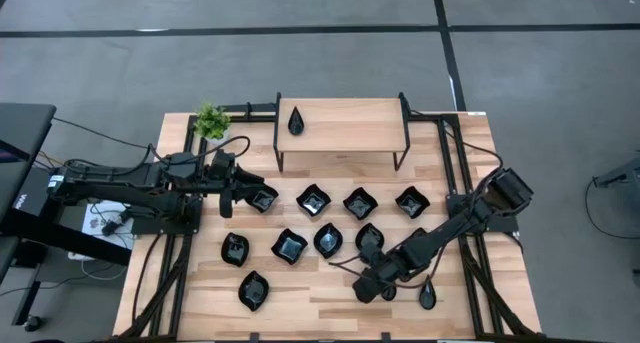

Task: Pick & Place Mini shaped plates
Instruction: Stack the black drop shaped plate on top of the black drop shaped plates on the shelf

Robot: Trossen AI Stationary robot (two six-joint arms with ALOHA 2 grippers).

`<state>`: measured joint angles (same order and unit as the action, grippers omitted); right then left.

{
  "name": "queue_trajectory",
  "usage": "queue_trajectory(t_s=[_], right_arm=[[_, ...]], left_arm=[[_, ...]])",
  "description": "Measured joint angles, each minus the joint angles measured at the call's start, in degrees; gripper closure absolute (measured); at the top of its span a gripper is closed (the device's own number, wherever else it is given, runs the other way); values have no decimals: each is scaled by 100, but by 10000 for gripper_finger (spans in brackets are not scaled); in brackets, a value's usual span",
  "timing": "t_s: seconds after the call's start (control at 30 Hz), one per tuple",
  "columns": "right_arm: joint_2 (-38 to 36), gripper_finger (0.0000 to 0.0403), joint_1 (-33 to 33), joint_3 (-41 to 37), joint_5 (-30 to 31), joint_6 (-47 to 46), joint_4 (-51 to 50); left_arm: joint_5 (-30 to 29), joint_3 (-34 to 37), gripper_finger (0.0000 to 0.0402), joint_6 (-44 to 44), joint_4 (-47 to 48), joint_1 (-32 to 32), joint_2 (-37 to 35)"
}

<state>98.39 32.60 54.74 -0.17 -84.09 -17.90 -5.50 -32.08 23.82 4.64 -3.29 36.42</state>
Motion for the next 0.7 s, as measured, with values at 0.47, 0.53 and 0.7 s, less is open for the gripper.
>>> queue_trajectory(t_s=[0.47,0.53,0.7], right_arm=[[-63,328,0,0,-2,2,-5],[-63,331,0,2,-2,2,-5],[-63,349,2,2,-2,24,-5]], left_arm=[[0,0,279,2,0,0,0],[0,0,279,2,0,0,0],[-1,0,279,2,0,0,0]])
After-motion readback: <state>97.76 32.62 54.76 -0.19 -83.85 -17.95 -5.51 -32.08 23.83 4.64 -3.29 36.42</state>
